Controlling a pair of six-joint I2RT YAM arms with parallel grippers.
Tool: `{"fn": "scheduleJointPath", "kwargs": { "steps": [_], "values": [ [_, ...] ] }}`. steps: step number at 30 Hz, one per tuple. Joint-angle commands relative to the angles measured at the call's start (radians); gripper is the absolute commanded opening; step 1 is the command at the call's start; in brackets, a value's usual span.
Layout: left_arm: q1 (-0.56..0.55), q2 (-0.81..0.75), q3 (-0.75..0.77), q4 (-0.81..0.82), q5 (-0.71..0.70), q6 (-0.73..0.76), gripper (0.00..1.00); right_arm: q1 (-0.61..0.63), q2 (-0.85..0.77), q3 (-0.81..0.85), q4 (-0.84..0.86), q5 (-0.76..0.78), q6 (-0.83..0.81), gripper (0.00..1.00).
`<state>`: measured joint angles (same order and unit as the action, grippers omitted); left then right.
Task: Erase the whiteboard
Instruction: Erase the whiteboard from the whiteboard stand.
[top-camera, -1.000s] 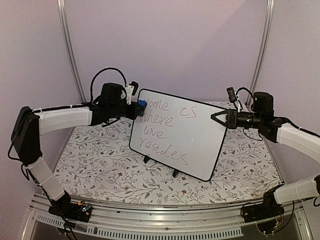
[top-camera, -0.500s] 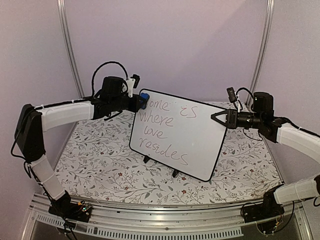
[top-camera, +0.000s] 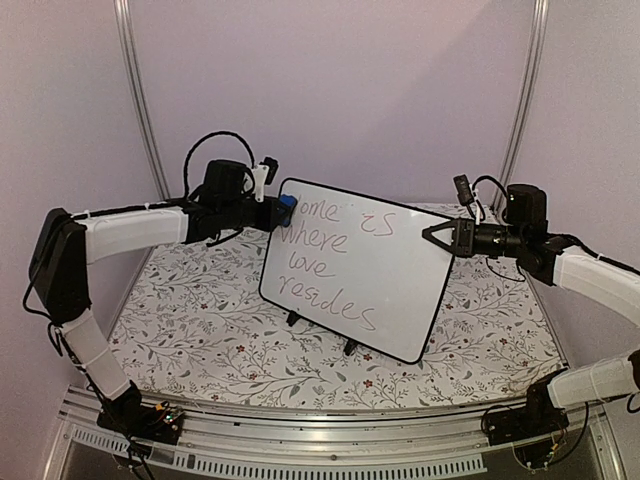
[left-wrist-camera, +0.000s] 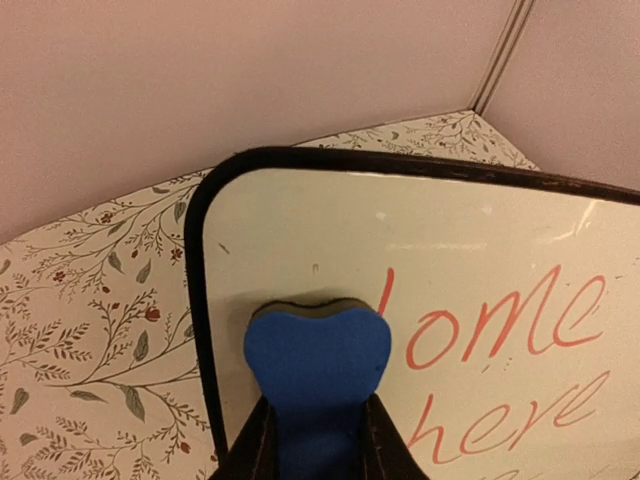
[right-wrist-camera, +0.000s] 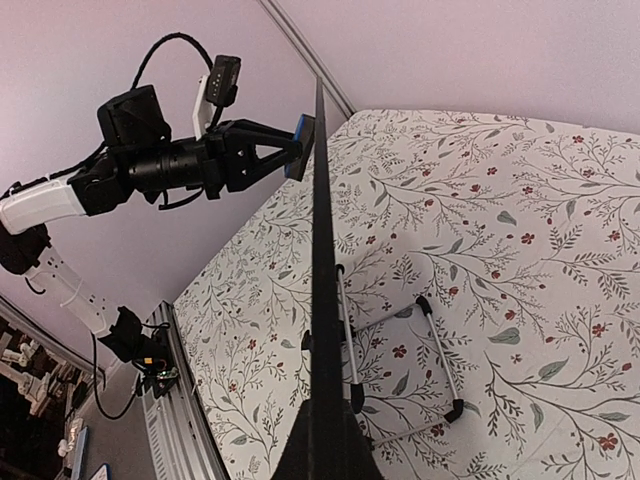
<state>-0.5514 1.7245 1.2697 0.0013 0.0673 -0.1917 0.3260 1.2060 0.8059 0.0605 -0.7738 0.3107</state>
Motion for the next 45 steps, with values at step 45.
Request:
{"fn": "scheduleJointPath", "kwargs": {
  "steps": [45],
  "values": [
    [0.039,0.06,0.126,-0.075,0.032,-0.025,0.0,0.021,-0.016,-0.011,-0.013,-0.084,-0.084,0.0]
  ]
}}
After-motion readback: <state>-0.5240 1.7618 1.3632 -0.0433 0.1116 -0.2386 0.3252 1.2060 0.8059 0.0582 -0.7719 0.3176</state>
